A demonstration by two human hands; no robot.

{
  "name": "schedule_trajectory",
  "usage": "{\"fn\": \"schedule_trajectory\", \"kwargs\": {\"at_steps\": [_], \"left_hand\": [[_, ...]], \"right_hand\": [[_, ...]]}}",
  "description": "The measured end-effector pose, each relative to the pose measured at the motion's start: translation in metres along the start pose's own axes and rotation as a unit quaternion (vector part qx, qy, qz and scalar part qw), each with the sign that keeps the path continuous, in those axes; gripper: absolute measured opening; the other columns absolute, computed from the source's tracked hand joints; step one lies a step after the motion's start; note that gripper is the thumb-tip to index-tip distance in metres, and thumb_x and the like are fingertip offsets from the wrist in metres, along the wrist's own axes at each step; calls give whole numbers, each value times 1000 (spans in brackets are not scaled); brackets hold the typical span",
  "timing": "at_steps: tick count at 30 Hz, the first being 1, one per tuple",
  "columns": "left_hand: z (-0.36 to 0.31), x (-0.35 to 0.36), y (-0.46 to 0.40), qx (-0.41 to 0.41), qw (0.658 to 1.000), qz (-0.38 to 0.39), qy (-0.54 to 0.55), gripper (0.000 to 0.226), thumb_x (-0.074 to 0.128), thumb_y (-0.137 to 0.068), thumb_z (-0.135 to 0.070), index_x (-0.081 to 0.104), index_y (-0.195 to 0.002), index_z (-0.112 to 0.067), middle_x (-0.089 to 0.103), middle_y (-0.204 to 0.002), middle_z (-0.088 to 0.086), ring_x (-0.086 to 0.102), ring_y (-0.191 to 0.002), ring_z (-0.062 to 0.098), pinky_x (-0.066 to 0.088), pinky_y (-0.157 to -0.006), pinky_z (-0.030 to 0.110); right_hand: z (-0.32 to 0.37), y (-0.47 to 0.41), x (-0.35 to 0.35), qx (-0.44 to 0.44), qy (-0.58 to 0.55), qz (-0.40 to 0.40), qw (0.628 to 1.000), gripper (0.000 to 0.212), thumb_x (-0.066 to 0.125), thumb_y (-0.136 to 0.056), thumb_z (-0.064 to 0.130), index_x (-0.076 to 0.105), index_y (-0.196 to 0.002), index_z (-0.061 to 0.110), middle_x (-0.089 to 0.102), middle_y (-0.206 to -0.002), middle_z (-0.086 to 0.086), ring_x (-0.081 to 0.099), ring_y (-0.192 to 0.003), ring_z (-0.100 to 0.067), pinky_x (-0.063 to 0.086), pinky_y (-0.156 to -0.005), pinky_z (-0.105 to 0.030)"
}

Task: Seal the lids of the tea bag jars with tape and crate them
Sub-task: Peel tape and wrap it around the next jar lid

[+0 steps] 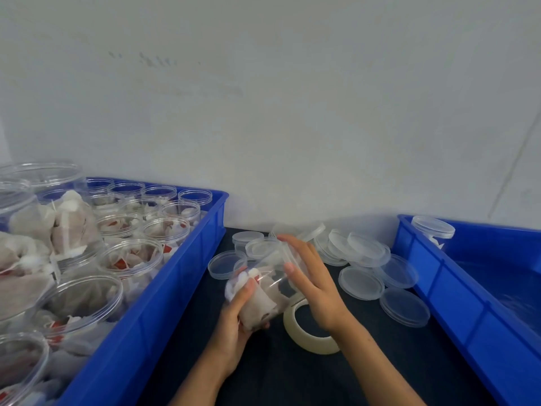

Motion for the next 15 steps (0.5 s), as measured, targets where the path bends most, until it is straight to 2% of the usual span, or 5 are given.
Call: {"fn": "schedule_trajectory", "kwargs": {"at_steps": [4, 6, 8, 10, 15], "left_hand": [[-16, -2, 2, 89, 991, -19, -97, 74, 81, -53, -47, 51, -120, -38, 63, -118, 5, 67, -99, 20, 58, -78, 44], [-15, -1, 3, 89, 990, -22, -111, 79, 80, -52, -49, 48, -124, -38, 62, -120, 3, 66, -101, 21, 59, -77, 44], [-9, -1, 1, 51, 996, -18, -65, 85, 78, -50, -49, 46, -127, -33, 63, -119, 6, 67, -99, 25, 57, -64, 36], [-4, 3, 1, 11, 999, 4, -29, 84, 79, -53, -46, 48, -128, -26, 67, -112, 10, 68, -90, 25, 53, -55, 31], [-4, 2, 2, 5, 998, 2, -61, 68, 83, -62, -35, 51, -121, -26, 70, -109, 7, 72, -89, 23, 56, -60, 35]], "right_hand": [[-34, 0, 5, 185, -114, -50, 975, 36, 48, -94, 54, 59, -105, 21, 61, -87, 8, 63, -76, -7, 51, -65, -19], [-36, 1, 0, 202, -71, -20, 977, 42, 40, -92, 65, 57, -108, 30, 62, -97, 16, 63, -87, 0, 49, -76, -19], [-26, -2, -2, 144, -27, 11, 989, 54, 35, -85, 77, 49, -126, 43, 51, -127, 23, 47, -119, 4, 37, -101, -24], [-13, -3, -1, 68, 22, 18, 997, 54, 37, -87, 71, 42, -135, 45, 43, -138, 23, 37, -131, 5, 31, -107, -24], [-20, 0, -12, 63, 24, -87, 994, 39, 40, -87, 61, 58, -113, 39, 59, -110, 20, 57, -103, -3, 49, -88, -34]]}}
Point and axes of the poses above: each hand's wrist, its own y-axis away from the middle knuckle, its own x-axis out of the palm, z = x × y, the point moved 10 cm from there along -y, towards the middle knuckle
